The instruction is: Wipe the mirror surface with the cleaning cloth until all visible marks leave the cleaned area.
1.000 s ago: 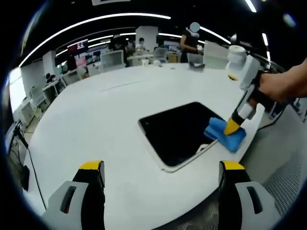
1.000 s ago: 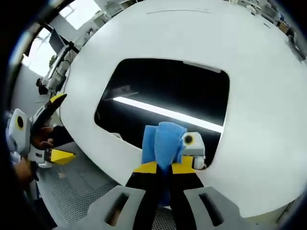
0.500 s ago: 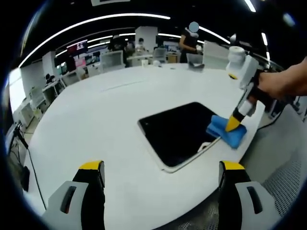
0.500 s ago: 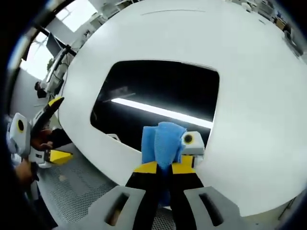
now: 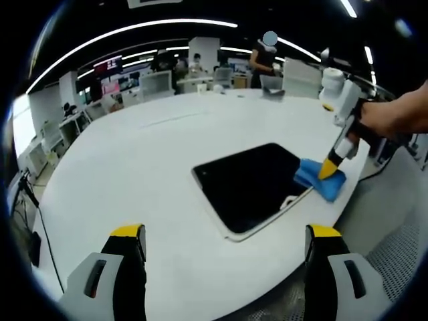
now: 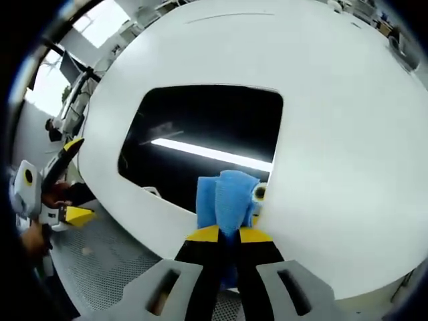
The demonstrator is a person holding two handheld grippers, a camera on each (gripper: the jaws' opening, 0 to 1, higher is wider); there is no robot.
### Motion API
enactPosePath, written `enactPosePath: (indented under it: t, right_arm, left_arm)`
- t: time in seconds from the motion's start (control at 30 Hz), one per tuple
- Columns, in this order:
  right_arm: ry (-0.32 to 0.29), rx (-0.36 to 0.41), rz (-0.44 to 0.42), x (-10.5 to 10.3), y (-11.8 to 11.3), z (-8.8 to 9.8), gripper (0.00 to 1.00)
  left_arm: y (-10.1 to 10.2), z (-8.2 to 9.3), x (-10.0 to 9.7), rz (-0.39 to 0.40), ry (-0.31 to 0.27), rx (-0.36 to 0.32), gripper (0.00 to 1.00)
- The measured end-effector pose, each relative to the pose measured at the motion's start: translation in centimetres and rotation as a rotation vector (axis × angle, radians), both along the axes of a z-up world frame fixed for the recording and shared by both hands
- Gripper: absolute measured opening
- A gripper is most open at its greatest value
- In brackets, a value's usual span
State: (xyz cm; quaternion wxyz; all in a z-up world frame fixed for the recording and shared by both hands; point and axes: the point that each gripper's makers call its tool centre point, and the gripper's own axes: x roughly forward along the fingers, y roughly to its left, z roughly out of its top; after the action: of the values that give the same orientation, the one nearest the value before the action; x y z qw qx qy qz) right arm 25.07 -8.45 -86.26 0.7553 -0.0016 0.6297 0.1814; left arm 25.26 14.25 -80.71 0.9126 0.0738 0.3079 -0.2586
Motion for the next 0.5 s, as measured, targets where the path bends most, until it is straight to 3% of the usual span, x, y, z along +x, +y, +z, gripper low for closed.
enactPosePath:
  t: [0.5]
  right_arm:
    - [0.003, -0.007, -0.01, -0.25, -0.4, 0.36, 0.02]
  left_arm:
    - [0.04, 0.01, -0.01, 0.0, 0.0, 0.001, 0.99]
